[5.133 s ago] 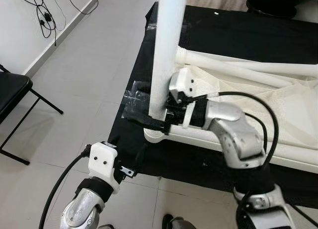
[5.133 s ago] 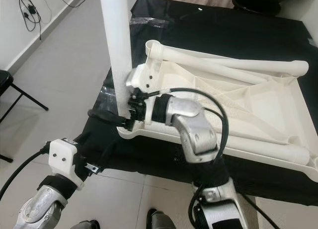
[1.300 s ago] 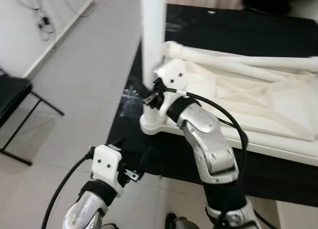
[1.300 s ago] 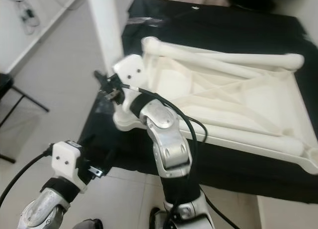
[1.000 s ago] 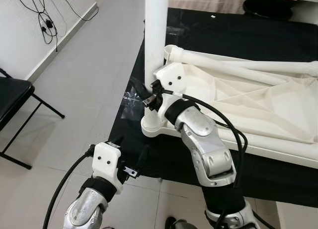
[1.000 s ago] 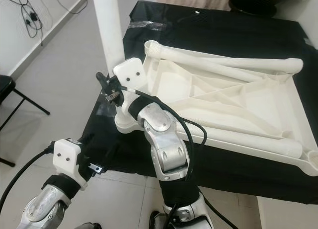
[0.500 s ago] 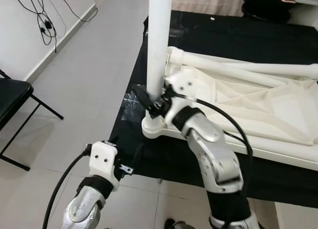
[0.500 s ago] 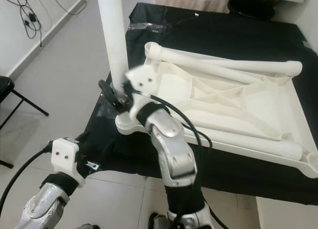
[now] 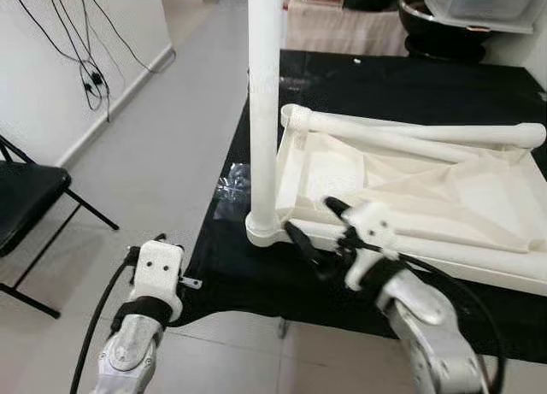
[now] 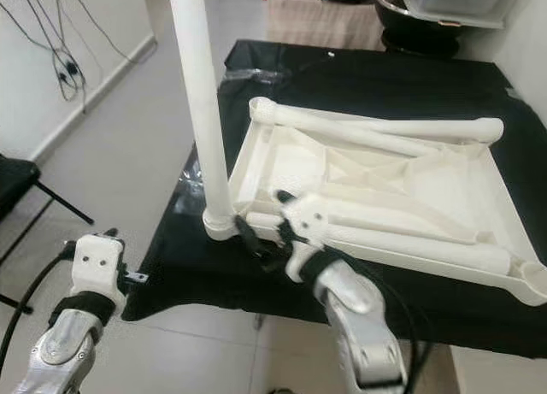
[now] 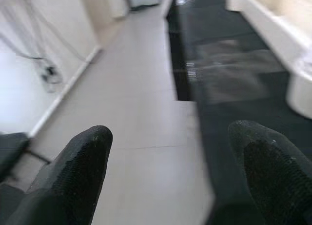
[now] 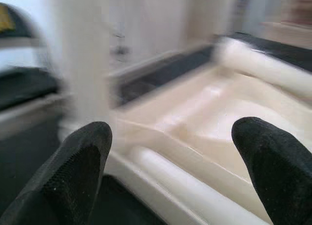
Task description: Building children table
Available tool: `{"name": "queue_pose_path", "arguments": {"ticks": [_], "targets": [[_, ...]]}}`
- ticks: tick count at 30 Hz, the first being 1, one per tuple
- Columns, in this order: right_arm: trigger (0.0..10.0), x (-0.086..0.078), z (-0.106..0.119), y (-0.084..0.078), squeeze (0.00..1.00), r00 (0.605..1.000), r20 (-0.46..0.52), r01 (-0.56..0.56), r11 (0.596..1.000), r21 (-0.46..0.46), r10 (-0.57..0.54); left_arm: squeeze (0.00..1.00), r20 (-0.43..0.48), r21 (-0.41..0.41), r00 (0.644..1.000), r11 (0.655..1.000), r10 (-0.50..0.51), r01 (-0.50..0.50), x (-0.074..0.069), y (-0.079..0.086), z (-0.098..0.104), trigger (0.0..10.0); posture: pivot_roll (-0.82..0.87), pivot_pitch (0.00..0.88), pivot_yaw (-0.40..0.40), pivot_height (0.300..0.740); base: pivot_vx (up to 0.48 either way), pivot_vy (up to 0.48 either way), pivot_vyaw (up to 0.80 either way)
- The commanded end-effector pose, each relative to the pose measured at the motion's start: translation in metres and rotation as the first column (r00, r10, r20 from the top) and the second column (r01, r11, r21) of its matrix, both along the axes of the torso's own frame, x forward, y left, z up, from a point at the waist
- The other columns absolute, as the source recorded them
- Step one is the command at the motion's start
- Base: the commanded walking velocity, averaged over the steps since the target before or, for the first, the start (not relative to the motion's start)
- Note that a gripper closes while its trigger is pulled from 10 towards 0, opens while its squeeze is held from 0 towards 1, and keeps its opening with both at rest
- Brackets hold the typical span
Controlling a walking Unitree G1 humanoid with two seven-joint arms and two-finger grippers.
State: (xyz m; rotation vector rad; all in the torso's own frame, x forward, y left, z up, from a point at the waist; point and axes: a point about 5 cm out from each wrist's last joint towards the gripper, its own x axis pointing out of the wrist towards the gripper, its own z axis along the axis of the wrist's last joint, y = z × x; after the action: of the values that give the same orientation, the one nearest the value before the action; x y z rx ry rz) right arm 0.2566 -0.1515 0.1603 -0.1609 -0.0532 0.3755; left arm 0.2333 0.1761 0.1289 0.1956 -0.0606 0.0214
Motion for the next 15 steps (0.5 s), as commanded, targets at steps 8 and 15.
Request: {"name": "queue_pose_path", "arguments": {"ticks": [8, 15], "targets": [[10.0, -0.002, -0.034, -0.017, 0.00, 0.938, -0.146, 0.313, 0.949, -0.034, -0.315, 0.00, -0.093, 0.061, 0.996, 0.998, 0.012, -0.006, -0.008, 0.004, -0.015, 10.0, 0.00, 0.046, -0.009, 0.740, 0.000, 0.120, 0.00], [10.0, 0.005, -0.036, -0.020, 0.00, 0.929, -0.153, 0.338, 0.941, -0.023, -0.338, 0.00, -0.059, 0.111, 0.997, 0.993, 0.054, -0.047, -0.006, 0.004, -0.014, 10.0, 0.02, 0.031, -0.016, 0.740, 0.000, 0.274, -0.69]]}}
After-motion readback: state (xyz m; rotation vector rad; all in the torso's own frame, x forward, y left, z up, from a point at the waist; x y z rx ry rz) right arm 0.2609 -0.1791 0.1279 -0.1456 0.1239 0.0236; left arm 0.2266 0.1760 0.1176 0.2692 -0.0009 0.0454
